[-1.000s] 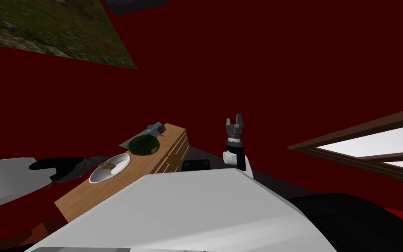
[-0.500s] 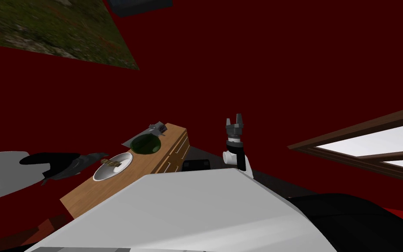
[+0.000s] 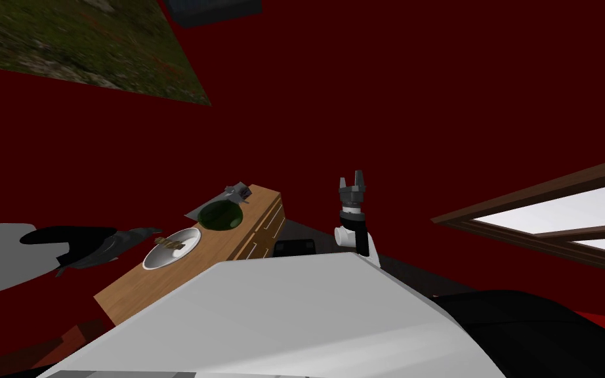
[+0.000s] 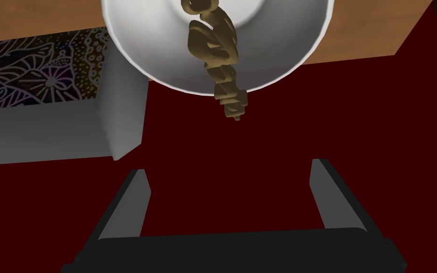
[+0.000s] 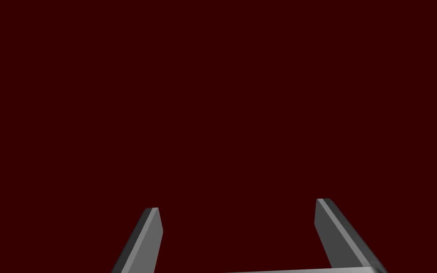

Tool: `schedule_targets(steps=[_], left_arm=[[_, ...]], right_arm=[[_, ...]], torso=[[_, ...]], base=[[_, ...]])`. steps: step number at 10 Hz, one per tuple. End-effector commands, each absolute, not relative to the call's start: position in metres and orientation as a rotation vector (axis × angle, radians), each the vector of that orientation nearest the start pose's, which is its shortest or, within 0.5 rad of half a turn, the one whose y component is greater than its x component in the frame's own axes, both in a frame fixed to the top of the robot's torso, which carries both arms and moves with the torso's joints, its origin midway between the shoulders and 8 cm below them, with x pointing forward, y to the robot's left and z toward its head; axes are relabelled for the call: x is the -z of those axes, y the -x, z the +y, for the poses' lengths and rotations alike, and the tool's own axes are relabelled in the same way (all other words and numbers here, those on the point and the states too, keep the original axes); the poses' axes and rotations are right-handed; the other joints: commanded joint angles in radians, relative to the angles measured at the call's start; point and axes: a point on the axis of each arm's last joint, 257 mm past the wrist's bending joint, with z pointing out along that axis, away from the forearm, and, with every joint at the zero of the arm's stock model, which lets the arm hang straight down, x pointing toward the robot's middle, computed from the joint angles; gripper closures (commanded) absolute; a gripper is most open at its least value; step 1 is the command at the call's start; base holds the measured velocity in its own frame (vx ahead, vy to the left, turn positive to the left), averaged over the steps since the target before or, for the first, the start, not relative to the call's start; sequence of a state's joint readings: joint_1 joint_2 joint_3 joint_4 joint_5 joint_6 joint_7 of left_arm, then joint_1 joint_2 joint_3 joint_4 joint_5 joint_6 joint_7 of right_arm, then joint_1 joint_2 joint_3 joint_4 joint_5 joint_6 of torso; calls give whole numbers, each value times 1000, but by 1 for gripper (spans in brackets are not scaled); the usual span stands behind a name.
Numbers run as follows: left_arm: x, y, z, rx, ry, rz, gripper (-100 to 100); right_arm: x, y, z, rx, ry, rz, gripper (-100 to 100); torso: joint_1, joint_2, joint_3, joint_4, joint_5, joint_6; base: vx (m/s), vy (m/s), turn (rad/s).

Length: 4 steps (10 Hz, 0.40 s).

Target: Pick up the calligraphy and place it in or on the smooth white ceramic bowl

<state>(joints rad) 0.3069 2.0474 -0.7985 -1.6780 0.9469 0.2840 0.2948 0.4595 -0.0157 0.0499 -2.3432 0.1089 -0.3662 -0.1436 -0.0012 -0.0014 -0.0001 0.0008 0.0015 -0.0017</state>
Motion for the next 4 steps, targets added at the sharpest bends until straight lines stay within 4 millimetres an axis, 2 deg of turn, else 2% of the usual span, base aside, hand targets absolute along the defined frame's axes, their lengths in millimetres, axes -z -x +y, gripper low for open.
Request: schedule_targets(steps=[1, 4], left_arm=[[242, -202, 706, -398, 1424, 2205, 0], [242, -202, 706, -398, 1424, 2205, 0]], right_arm=[[-39, -359, -247, -1413, -674, 674, 0], [-39, -359, -247, -1413, -674, 674, 0]], torso=[[0, 0, 0, 0, 0, 0], [0, 0, 0, 0, 0, 0]], base=[[0, 0, 0], [0, 0, 0]])
